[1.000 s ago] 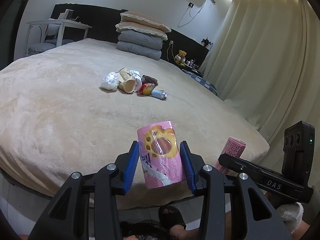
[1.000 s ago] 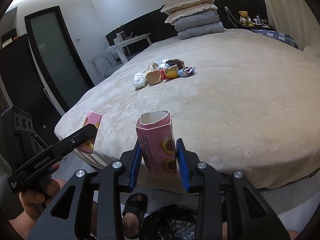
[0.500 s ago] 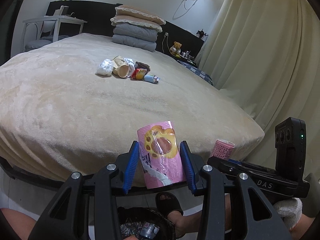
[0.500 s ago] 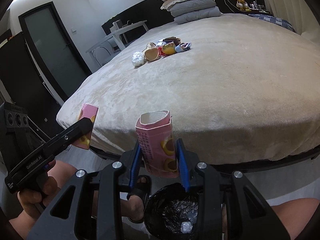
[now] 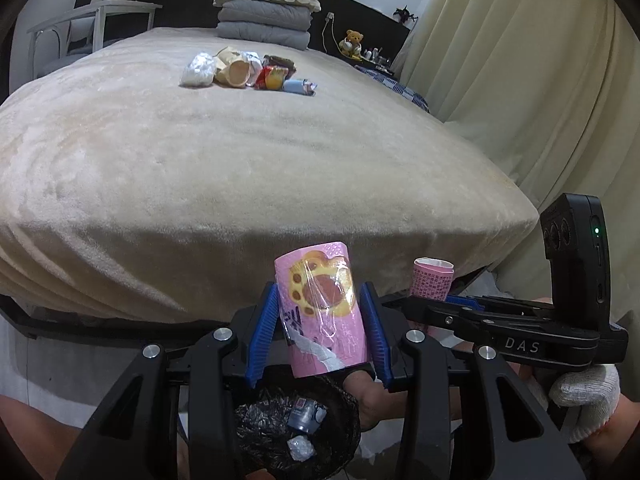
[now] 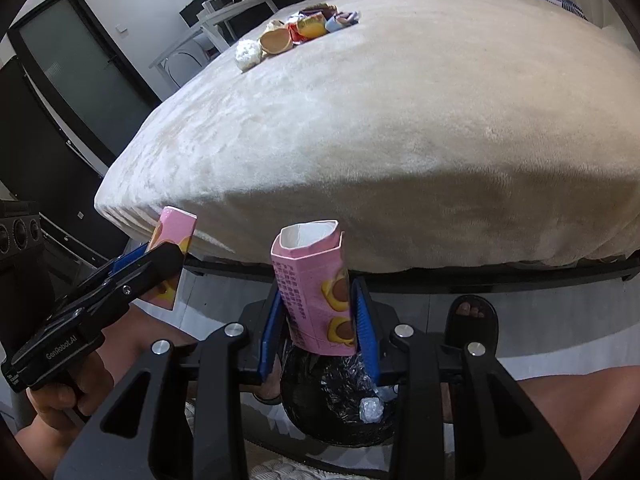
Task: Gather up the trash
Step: 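Carry the pink cup and pink carton down over the trash bin, then open the left tool over the bin while the right tool releases the carton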
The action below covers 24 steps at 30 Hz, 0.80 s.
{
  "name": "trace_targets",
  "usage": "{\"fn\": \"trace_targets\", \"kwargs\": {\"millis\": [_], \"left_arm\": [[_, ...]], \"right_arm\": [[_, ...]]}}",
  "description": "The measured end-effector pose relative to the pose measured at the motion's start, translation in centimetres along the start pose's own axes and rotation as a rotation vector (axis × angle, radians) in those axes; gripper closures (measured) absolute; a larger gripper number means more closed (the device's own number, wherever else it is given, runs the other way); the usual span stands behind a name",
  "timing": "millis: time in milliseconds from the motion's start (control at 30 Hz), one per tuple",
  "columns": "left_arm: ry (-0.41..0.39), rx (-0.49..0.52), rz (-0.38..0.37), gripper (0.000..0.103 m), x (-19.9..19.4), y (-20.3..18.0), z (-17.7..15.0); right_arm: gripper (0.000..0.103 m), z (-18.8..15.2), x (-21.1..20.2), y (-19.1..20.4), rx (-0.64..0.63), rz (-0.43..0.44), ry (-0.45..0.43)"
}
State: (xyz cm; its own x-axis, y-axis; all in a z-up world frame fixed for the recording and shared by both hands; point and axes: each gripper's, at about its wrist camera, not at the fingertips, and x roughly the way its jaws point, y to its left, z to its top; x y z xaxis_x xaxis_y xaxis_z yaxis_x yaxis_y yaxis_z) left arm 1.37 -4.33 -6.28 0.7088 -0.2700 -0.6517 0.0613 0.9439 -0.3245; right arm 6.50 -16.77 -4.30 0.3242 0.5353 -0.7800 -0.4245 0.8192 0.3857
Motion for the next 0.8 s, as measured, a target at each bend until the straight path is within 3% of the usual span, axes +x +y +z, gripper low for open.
{"fn": "trace_targets", "kwargs": {"millis": [500, 800], "left_arm": [[0.224, -0.01, -0.014, 0.063, 4.3, 0.7, -2.5], [0.333, -0.027, 0.007, 0.063, 6.2, 1.5, -3.7]], "right_arm": [[0.068, -1.5, 5.8, -2.9, 0.119, -0.042, 0.267], [0.068, -2.1, 7.9, -4.2, 0.171, -0.053, 0.368]]}}
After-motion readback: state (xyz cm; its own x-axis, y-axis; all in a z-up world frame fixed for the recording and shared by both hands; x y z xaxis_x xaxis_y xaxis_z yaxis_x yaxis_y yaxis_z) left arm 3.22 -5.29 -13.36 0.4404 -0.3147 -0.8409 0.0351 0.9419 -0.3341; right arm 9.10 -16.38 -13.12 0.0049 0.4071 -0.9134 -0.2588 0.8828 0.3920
